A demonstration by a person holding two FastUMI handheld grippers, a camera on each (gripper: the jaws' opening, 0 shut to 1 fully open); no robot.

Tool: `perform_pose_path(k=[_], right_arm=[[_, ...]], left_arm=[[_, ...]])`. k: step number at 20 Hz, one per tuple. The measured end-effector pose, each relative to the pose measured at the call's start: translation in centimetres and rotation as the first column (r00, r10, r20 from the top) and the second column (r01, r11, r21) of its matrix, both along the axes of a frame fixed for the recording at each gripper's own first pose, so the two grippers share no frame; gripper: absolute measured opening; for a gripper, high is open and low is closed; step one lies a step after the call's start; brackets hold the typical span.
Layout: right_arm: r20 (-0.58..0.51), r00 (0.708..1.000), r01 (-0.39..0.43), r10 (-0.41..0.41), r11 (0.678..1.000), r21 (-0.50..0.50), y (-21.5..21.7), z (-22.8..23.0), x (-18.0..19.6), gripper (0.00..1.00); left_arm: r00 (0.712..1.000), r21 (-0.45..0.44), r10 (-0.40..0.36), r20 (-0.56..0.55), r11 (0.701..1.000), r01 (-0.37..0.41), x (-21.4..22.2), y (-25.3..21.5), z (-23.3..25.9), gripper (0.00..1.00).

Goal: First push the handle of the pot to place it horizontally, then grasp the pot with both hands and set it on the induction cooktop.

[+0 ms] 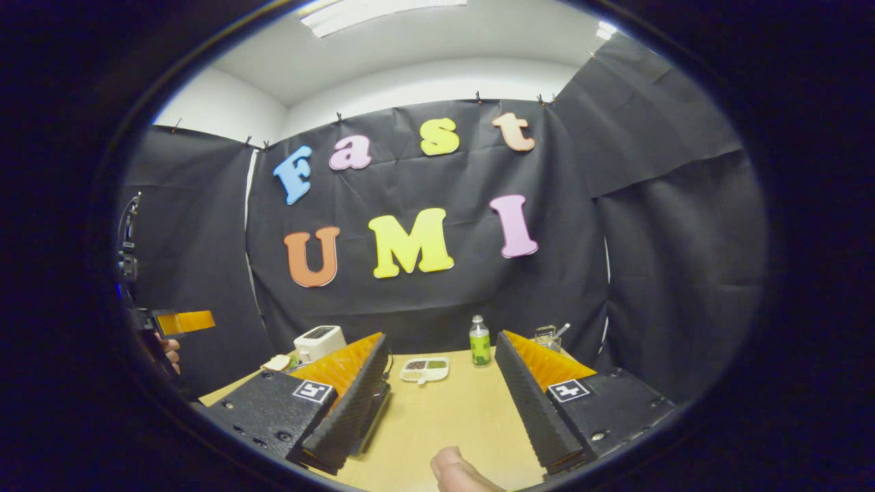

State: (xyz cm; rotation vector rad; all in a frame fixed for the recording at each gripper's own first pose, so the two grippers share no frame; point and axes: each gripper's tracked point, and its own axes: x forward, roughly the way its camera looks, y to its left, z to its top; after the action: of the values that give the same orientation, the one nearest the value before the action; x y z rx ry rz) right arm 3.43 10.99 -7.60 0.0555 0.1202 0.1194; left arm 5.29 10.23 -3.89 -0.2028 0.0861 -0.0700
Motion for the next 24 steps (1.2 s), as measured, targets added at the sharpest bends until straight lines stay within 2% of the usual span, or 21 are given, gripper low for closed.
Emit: perform_pose_path(k=[1,2,4,7,10,14,17,19,24], right_arm=[[0.014,1.000,0.012,-0.012,1.000,-0.020,-0.9,0.6,-0.7,0.99],[0.036,0.999,0.028,-0.027,0.999,-0.033,-1.6,1.4,-1.4,0.96],[0.073,0.995,0.066,-0.061,0.995,-0.071,-3.6,2.3,-3.0,0.96],[0.061,0.991,0.125,-0.119,0.986,-0.113,-6.3,1.8,-4.8,0.99],[0.056,0.992,0.118,-0.112,0.987,-0.107,-7.0,1.9,-5.9,0.96],[0.070,0.993,0.103,-0.099,0.993,-0.059,-6.8,1.8,-6.6,0.96],[0.065,0.993,0.105,-0.102,0.993,-0.048,-7.2,1.3,-6.8,0.99],[0.061,0.991,0.122,-0.119,0.991,-0.047,-7.6,1.1,-6.6,0.96],[0.106,0.985,0.137,-0.135,0.991,-0.009,-7.9,2.4,-7.0,0.96]], left_arm=[[1.000,0.013,0.000,0.020,1.000,0.000,-0.7,-0.2,0.8,0.84],[0.999,0.026,0.005,0.033,1.000,-0.006,-1.7,-0.3,1.3,0.95],[0.999,0.053,0.006,0.054,0.999,-0.009,-3.6,-1.1,1.7,0.93],[0.997,0.093,0.008,0.076,0.996,-0.015,-5.8,-2.3,1.1,0.93],[0.996,0.109,0.021,0.082,0.994,-0.030,-7.6,-3.2,-0.2,0.93],[0.996,0.122,-0.031,0.089,0.992,0.020,-7.5,-5.8,-0.4,0.93],[0.998,0.171,-0.002,0.060,0.985,-0.008,-7.0,-5.2,-1.7,0.93],[0.998,0.191,0.021,0.055,0.981,-0.031,-6.6,-4.7,-2.1,0.93],[0.999,0.113,0.031,0.028,0.993,-0.034,-6.0,-3.9,-2.7,0.93]])
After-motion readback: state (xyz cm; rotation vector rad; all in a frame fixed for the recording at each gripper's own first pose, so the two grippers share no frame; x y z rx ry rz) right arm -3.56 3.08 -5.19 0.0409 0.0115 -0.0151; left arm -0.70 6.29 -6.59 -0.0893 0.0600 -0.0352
